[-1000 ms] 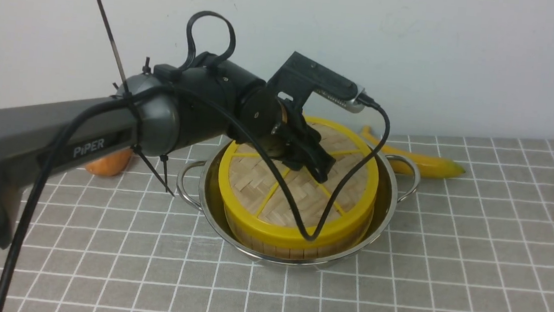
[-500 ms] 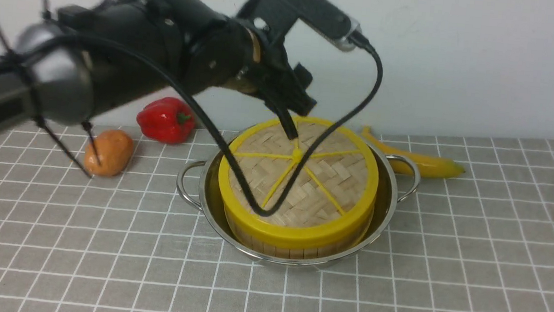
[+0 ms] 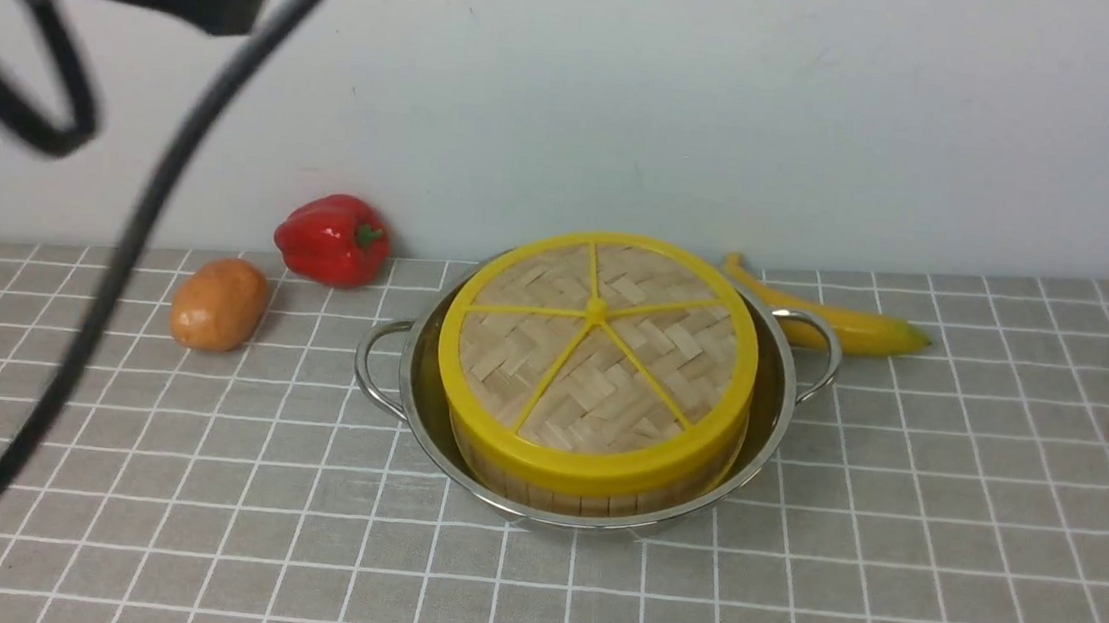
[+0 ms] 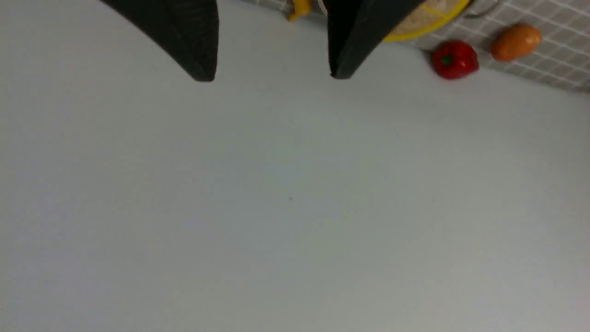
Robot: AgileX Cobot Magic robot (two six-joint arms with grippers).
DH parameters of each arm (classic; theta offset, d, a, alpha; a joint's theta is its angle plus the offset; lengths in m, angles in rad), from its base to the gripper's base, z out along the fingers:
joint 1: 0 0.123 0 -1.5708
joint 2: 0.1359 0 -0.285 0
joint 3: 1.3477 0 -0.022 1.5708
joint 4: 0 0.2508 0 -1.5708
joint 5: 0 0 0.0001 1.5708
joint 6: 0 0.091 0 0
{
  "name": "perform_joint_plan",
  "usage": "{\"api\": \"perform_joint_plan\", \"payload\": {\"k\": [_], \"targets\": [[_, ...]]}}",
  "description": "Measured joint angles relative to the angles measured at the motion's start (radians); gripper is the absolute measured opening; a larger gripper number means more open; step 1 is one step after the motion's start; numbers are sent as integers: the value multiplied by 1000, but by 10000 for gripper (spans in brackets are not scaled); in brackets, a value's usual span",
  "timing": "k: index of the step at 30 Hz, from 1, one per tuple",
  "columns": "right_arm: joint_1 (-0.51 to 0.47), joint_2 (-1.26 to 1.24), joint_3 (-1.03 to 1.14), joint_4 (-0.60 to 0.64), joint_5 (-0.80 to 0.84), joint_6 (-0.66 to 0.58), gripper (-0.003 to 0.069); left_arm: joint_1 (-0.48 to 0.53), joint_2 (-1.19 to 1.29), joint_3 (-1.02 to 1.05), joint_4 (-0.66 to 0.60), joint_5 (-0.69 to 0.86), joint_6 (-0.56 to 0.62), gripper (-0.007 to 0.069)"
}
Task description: Place the steamer in the pot on the grey tablecloth, and put the lid on the steamer.
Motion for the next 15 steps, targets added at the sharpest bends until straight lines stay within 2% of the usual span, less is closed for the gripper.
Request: {"api": "perform_joint_plan", "payload": {"k": [6, 9, 15], "targets": [[0, -68, 279, -71, 0, 8, 216, 0, -240, 257, 2, -18, -7, -22], [0, -145, 516, -80, -40, 11, 146, 0, -382, 447, 2, -19, -53, -22], [0, -285, 841, -79, -164, 42, 93, 0, -589, 702, 2, -17, -143, -22]]}}
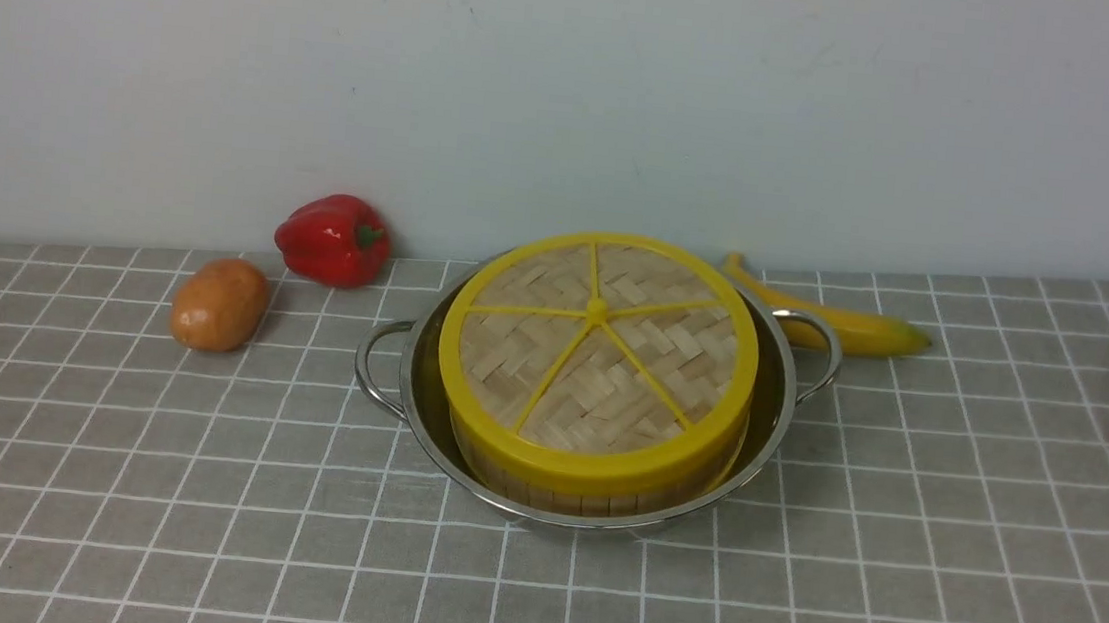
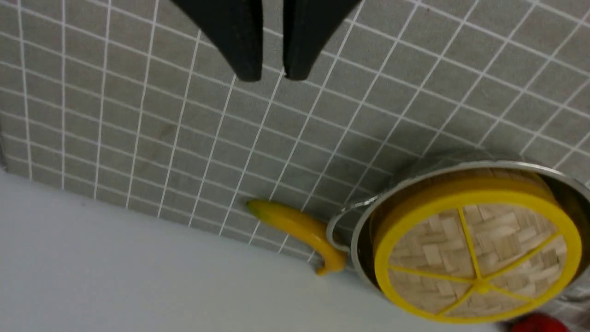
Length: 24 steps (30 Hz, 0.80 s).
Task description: Place the steamer in the pot on the grey tablecloth, and put the lid on the steamer.
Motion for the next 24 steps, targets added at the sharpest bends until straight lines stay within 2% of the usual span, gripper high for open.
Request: {"api": "perform_joint_plan", "payload": {"k": [4, 15, 19, 24], "targets": [[0, -88, 129, 2, -18, 40, 85, 0, -120, 105, 0, 0, -22, -22], [0, -176, 162, -13, -26, 127, 87, 0, -268, 143, -1, -2, -29, -8], [0, -176, 165, 48, -26, 192, 105, 0, -268, 143, -1, -2, -29, 0], [0, -176, 165, 115, -27, 203, 127, 0, -268, 143, -1, -2, -29, 10]]}}
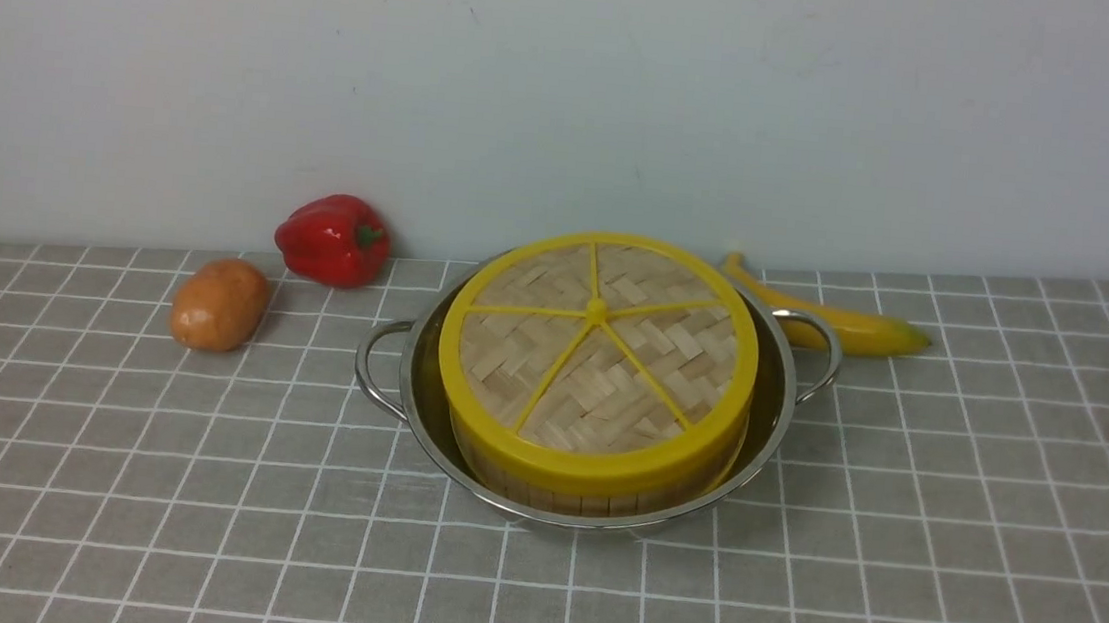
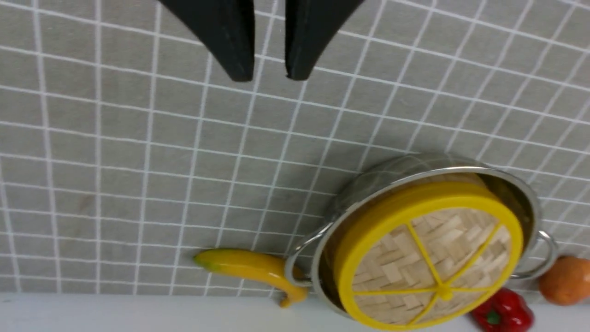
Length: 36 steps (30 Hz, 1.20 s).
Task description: Place the steamer in the pot on the grey tablecloth, and put the lid on the steamer.
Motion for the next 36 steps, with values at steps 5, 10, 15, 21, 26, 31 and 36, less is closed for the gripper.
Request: {"api": "perform_joint_plan", "payload": {"k": [5, 10, 15, 21, 26, 31, 36], "targets": [[0, 0, 0, 94, -1, 3, 155, 0, 0, 0, 0, 0, 0, 19], [0, 0, 0, 161, -1, 4, 174, 5, -1, 0, 11, 0, 16, 27], [0, 0, 0, 216, -2, 4, 188, 107, -29, 0, 36, -1, 70, 43], [0, 0, 0, 253, -4, 4, 202, 243, -131, 45, 66, -32, 93, 54], [0, 0, 0, 272, -5, 4, 218, 300, -230, 200, 111, -233, 94, 64], [0, 0, 0, 274, -7, 2, 233, 318, -230, 370, 121, -503, 85, 64], [0, 0, 0, 274, -7, -13, 239, 320, -230, 519, 62, -628, -9, 68]]}}
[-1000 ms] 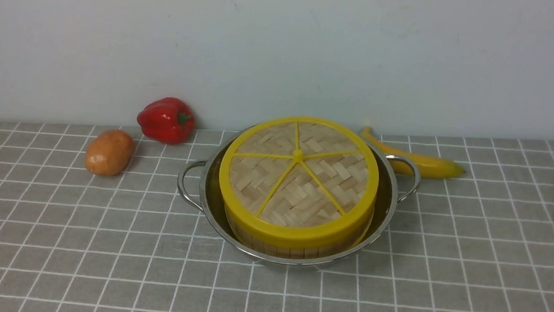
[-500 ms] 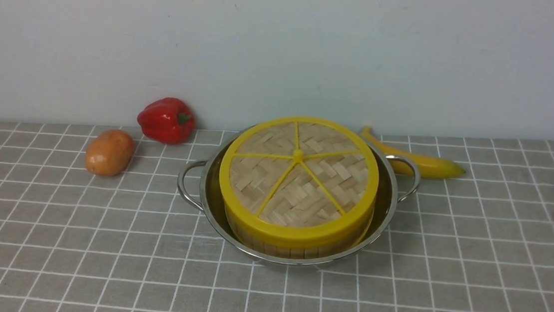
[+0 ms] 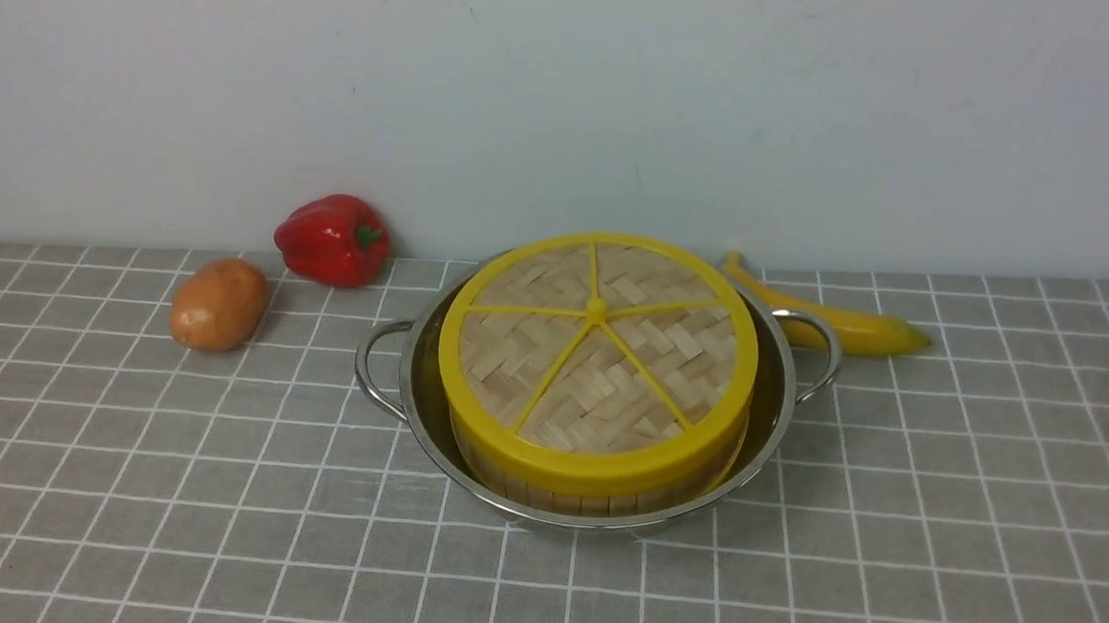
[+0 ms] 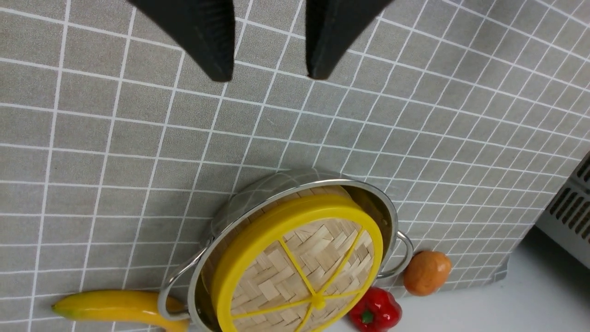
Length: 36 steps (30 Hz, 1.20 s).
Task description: Place the steamer in the pot on the grey tablecloth, and put the lid on the steamer.
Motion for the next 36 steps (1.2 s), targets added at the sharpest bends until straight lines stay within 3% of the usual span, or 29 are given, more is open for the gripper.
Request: {"api": "perform_joint_plan", "payload": {"k": [6, 15, 19, 31, 36], "targets": [[0, 0, 0, 2, 0, -3, 239, 17, 0, 28, -88, -13, -97, 80], [0, 0, 0, 3, 0, -5, 240, 277, 0, 28, -205, -21, -218, 94], [0, 0, 0, 3, 0, -6, 240, 303, 0, 28, -214, -21, -233, 96], [0, 0, 0, 3, 0, -6, 240, 306, 0, 40, -229, -21, -214, 122], [0, 0, 0, 3, 0, -6, 240, 307, 0, 40, -360, 34, -21, 139]]}}
